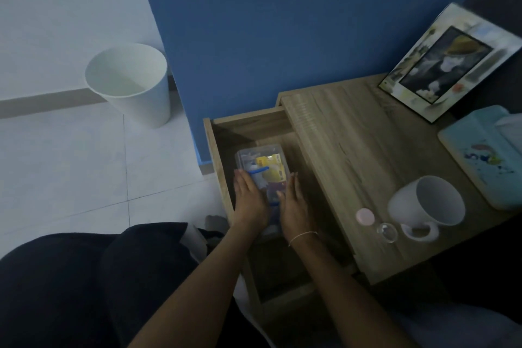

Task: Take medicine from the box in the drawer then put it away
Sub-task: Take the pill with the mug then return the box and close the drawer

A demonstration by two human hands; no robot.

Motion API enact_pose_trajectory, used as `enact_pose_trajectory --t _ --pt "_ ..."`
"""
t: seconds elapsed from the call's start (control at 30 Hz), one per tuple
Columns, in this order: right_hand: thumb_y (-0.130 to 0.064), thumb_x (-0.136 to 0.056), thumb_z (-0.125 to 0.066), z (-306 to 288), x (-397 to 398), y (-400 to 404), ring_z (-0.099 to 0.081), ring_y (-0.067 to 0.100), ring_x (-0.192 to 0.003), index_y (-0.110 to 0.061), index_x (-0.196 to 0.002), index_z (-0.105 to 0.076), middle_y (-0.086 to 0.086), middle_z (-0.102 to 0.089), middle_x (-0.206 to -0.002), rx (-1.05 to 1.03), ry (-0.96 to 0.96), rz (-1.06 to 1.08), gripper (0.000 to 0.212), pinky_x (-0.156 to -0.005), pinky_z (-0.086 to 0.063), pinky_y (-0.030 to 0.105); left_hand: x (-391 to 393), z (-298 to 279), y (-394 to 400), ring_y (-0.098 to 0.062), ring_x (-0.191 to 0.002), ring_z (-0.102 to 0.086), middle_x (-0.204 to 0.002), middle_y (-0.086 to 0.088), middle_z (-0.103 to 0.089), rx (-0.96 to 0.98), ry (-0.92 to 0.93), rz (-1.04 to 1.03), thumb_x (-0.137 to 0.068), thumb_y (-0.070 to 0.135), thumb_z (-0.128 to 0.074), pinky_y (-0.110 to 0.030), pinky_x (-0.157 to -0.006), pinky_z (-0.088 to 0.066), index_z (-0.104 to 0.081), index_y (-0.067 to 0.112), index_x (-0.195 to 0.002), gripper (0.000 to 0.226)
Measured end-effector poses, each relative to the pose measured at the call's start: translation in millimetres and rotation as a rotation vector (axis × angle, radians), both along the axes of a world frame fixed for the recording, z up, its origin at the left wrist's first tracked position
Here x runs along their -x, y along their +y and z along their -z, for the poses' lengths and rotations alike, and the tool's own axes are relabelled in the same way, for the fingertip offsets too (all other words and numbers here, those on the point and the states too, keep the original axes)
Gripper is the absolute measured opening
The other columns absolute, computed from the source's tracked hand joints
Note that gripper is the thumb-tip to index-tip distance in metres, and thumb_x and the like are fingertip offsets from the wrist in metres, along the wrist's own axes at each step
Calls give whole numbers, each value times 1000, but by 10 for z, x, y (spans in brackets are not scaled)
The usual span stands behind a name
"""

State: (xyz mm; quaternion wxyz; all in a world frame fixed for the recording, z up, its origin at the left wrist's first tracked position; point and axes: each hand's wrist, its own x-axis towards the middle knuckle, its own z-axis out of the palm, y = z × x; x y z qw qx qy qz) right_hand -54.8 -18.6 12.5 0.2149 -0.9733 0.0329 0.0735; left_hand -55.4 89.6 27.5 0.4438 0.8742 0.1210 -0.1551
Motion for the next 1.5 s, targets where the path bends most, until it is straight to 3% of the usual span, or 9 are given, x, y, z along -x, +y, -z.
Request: enact_pose_trajectory --t 0.1,0.17,0.37,0.73,1.0,1.1,1.23,1.33,1.5 --pt "-31 -97 -40 35 53 2 10 23 -144 -10 -147 6 13 5 -158 179 -39 -247 71 -118 5 40 12 61 2 -17 -140 25 -158 -10 24 -222 -155 115 -99 42 -31 -35 -116 9 18 10 -148 76" --pt "-34 -93 -44 73 113 -3 18 24 -140 -8 -146 9 14 11 -157 249 -24 -317 80 -115 12 40 -13 76 8 -14 -140 25 -160 -8 19 -299 -190 159 -100 41 -27 -35 -116 10 14 13 -149 69" --pt "-32 -92 -49 139 130 -41 13 25 -142 -7 -147 3 15 6 -157 313 -16 -349 80 -115 9 43 -29 101 32 -19 -147 15 -161 -8 13 -508 -199 319 -100 41 -27 -35 -115 12 8 12 -150 68" --pt "-30 -95 -44 146 137 -82 17 22 -141 -12 -140 17 9 18 -151 309 -17 -403 78 -113 12 39 32 74 25 -20 -147 14 -161 -8 13 -543 -170 295 -99 39 -34 -35 -114 12 11 13 -149 73" --pt "-32 -94 -47 64 101 -101 21 20 -139 -10 -147 10 11 13 -157 314 41 -447 80 -114 13 38 55 14 14 -20 -148 13 -161 -9 13 -528 -163 268 -99 38 -32 -35 -115 10 9 11 -150 70" --pt "-33 -99 -26 -125 -17 -126 11 17 -142 -13 -146 3 9 1 -159 153 -82 -431 59 -117 2 38 23 -118 67 -20 -147 14 -161 -9 12 -457 -271 186 -97 36 -18 -38 -120 6 7 11 -150 63" --pt "-39 -99 -12 -469 -550 -266 1 15 -144 -12 -145 -4 3 -7 -155 33 -374 -295 54 -117 -3 37 -20 -256 217 -23 -149 10 -161 -12 7 -431 -433 11 -101 19 -28 -38 -123 1 1 6 -151 60" --pt "-37 -99 -21 -603 -1002 -473 -2 21 -146 -8 -149 -16 10 -14 -158 62 -328 -252 57 -119 -3 42 -55 -297 304 -23 -150 5 -162 -13 2 -336 -399 -132 -103 27 -27 -35 -122 0 -2 5 -151 58" --pt "-45 -99 -23 -444 -1234 -730 1 25 -148 -16 -151 -10 6 -7 -161 276 -160 -271 61 -120 1 46 -77 -267 369 -24 -150 7 -162 -13 10 -232 -298 -222 -102 35 -28 -40 -123 -3 6 7 -151 66"
